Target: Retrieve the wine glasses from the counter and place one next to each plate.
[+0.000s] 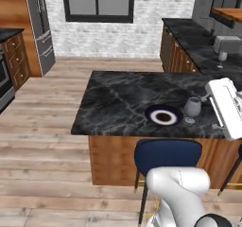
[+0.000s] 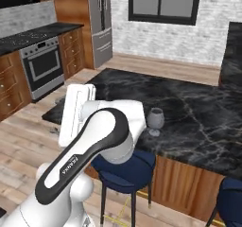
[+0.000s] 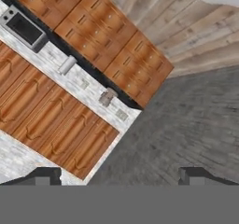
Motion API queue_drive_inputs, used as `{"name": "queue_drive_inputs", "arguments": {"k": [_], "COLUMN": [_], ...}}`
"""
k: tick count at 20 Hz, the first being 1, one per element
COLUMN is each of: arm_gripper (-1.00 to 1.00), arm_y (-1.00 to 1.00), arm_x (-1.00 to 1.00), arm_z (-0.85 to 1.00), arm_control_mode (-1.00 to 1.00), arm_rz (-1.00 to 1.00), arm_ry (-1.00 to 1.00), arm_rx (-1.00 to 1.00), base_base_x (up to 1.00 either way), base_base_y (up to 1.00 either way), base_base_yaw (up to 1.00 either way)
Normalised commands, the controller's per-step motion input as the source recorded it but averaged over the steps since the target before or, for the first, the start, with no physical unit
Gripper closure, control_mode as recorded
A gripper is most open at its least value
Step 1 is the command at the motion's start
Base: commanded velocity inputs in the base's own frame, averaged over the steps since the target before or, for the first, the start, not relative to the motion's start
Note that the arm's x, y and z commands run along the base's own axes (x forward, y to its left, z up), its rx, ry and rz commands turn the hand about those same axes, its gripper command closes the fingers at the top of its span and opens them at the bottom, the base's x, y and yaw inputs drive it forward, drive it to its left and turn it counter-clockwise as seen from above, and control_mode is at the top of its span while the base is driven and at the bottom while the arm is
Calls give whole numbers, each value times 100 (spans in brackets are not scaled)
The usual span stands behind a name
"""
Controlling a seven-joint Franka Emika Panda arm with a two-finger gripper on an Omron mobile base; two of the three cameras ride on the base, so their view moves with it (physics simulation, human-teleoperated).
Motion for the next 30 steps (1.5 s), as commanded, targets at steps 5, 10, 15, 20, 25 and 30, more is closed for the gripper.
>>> {"name": "queue_drive_inputs", "arguments": {"k": [5, 10, 15, 20, 25, 30], "arm_gripper": [-100, -100, -100, -100, -100, -100], "arm_y": [0, 0, 0, 0, 0, 0], "arm_x": [0, 0, 0, 0, 0, 0], "arm_z": [0, 0, 0, 0, 0, 0], "arm_control_mode": [100, 100, 100, 100, 100, 100], "arm_rz": [0, 0, 0, 0, 0, 0], "arm_ry": [0, 0, 0, 0, 0, 0], "arm_rx": [0, 0, 0, 0, 0, 0], "base_base_x": [-13, 0, 0, 0, 24, 43], "base_base_y": [100, 100, 100, 100, 100, 100], "base_base_yaw": [-32, -28, -29, -32, -46, -58]}}
